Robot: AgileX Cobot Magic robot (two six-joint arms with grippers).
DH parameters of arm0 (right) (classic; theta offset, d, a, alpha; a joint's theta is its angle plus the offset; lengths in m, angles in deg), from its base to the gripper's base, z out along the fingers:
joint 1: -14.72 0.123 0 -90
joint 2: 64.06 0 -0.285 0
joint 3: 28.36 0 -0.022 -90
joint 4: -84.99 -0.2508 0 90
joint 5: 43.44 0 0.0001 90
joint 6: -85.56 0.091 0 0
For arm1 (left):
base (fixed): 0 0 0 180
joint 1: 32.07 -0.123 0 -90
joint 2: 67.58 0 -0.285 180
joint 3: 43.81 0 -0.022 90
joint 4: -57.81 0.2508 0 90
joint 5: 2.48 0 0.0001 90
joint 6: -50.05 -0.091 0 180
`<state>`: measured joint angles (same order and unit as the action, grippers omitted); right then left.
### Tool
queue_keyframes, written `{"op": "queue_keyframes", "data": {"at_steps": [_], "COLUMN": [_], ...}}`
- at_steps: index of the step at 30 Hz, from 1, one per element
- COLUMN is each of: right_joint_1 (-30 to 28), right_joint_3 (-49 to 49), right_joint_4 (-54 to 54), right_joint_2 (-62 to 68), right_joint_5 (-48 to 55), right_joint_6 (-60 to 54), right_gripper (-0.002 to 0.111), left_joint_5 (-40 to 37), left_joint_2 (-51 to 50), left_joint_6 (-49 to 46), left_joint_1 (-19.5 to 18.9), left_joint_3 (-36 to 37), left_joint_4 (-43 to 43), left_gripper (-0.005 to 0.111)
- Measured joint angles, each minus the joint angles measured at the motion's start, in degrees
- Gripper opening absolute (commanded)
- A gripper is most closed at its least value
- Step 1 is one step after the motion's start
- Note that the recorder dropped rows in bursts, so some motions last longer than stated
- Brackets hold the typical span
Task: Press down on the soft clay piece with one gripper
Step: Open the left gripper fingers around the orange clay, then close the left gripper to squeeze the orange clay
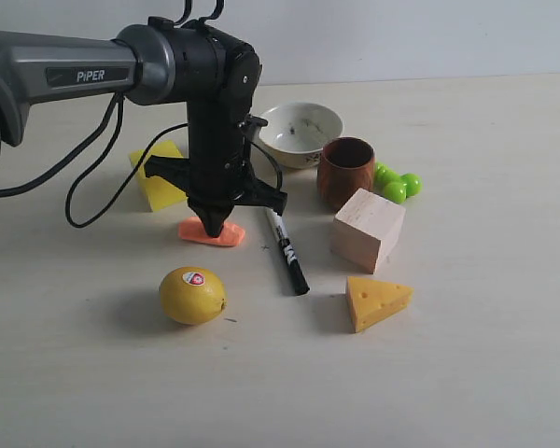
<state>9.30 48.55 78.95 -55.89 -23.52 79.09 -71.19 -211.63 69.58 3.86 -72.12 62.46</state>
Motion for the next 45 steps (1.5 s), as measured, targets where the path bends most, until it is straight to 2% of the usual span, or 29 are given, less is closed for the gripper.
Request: {"op": "queue_keyframes", "data": {"at_steps": [7, 10, 23, 34, 45], "right_joint_1": [0.0, 0.0, 0.0, 0.0, 0.0], "right_joint_3": [0.0, 0.0, 0.0, 0.0, 0.0], "right_joint_4": [0.0, 0.0, 0.0, 0.0, 0.0], "right_joint_2": [0.0, 0.0, 0.0, 0.0, 0.0], "right_joint_5": [0.0, 0.0, 0.0, 0.0, 0.0], "right_joint_6": [0.0, 0.0, 0.0, 0.0, 0.0], "right_gripper": [0.000, 0.000, 0.000, 0.000, 0.000], "left_joint_5": [0.0, -0.1, -0.2, -0.1, 0.8], "left_joint_2": [0.0, 0.0, 0.0, 0.1, 0.9], "left_joint_6": [0.0, 0.0, -0.1, -0.1, -0.1], "left_joint_1": [0.0, 0.0, 0.0, 0.0, 0.0], "left_joint_3": [0.0, 0.0, 0.0, 0.0, 0.7], "left_joint_4": [0.2, 0.3, 0.6, 0.7, 0.9], "left_gripper": [0.039, 0.047, 0.045, 0.021, 0.020]}}
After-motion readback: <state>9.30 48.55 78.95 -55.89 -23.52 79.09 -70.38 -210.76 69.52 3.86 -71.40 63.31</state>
